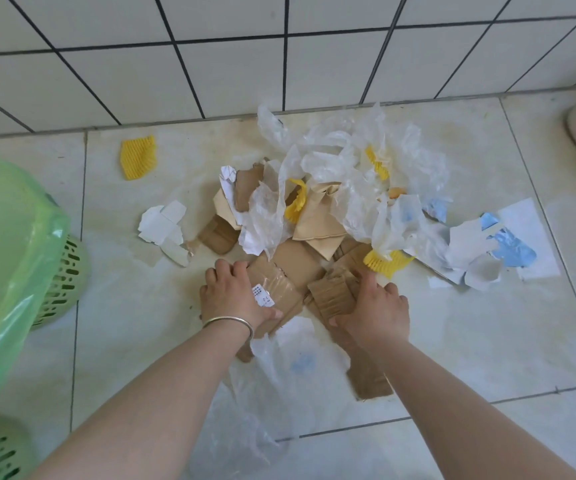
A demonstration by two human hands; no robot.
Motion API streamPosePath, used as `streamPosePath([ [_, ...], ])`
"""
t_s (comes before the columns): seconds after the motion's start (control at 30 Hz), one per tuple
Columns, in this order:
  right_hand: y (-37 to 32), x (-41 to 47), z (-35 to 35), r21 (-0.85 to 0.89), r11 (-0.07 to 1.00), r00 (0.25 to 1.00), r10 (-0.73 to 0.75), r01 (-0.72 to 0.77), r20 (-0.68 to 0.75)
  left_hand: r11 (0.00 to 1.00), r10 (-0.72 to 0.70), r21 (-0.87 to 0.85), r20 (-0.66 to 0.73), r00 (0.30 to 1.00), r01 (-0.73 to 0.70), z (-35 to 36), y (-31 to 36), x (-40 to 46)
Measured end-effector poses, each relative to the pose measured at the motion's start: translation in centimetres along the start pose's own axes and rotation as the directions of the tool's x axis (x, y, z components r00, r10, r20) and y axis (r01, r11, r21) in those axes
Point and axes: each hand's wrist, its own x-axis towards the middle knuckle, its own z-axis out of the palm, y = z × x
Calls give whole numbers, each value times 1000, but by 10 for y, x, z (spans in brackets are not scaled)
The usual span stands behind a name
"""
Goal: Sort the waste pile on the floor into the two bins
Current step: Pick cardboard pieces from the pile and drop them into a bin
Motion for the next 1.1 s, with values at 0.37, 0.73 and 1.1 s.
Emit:
streamPosePath([
  [0.37,36,2,-15,830,394,915,87,-395,394,771,20,-622,239,971,138,-5,-1,-9],
  [0.73,20,19,-5,776,571,949,296,-267,109,754,46,-639,280,959,150,5,10,-13],
  [1.1,38,6,-14,914,44,903,-140,-404,406,638,-38,-753,181,983,163,-16,-21,-16],
])
